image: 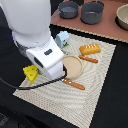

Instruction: Interact with the objects in diverse but meaningful ways.

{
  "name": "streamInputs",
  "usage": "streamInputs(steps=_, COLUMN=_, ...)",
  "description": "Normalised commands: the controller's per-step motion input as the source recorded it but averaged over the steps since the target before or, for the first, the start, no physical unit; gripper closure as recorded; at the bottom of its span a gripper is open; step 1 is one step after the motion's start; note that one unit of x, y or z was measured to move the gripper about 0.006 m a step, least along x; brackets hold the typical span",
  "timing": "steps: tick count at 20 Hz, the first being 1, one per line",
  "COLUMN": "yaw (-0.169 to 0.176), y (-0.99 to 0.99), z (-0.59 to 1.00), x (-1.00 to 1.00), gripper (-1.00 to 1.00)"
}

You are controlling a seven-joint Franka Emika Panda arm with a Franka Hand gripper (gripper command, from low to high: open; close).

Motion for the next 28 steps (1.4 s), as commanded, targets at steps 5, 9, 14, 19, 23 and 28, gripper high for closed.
streamInputs(steps=5, yaw=0.000, y=0.13, z=-0.42, x=-0.79, gripper=1.00)
streamInputs(steps=9, yaw=-0.021, y=0.08, z=-0.31, x=-0.81, gripper=1.00)
streamInputs(steps=14, yaw=-0.054, y=0.09, z=-0.22, x=-0.77, gripper=1.00)
streamInputs(steps=19, yaw=-0.059, y=0.07, z=-0.10, x=-0.39, gripper=1.00)
streamInputs(steps=23, yaw=-0.039, y=0.09, z=-0.13, x=-0.28, gripper=1.00)
streamInputs(steps=28, yaw=-0.023, y=0.10, z=-0.12, x=-0.17, gripper=1.00)
